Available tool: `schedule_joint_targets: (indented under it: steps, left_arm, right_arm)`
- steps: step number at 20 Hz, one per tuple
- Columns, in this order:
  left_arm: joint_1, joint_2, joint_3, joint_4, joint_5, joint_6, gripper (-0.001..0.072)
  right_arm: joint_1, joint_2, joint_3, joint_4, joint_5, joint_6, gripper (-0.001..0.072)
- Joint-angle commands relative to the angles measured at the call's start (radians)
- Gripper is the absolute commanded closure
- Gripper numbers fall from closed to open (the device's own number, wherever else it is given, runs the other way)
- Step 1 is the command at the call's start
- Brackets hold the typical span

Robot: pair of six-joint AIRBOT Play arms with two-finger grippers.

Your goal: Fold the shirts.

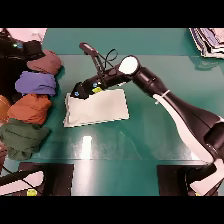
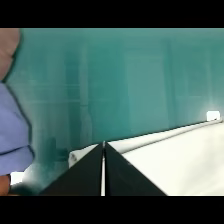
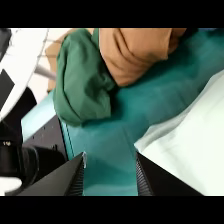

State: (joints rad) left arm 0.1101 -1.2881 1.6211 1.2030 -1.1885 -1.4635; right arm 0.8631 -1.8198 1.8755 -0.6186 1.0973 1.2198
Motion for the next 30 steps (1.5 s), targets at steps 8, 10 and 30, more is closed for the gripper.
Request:
schedule_joint_targets:
  steps: [8,10,30]
  left_arm:
    - [0.043,0.023,0.0,-0.008,-0.071,0.006,0.0683]
    - [0.043,0.019,0.0,-0.016,-0.071,0.006,0.0682]
    - [-0.142,0.019,0.0,-0.051,-0.016,0.024,0.0684]
  right_arm:
    - [-0.418,0.276,-0.535,-0.229,0.066,0.094,0.0347]
    - [-0.516,0.316,-0.687,-0.186,-0.009,0.107,0.012]
    - [-0.42,0.023,-0.356,-0.008,-0.041,0.016,0.07]
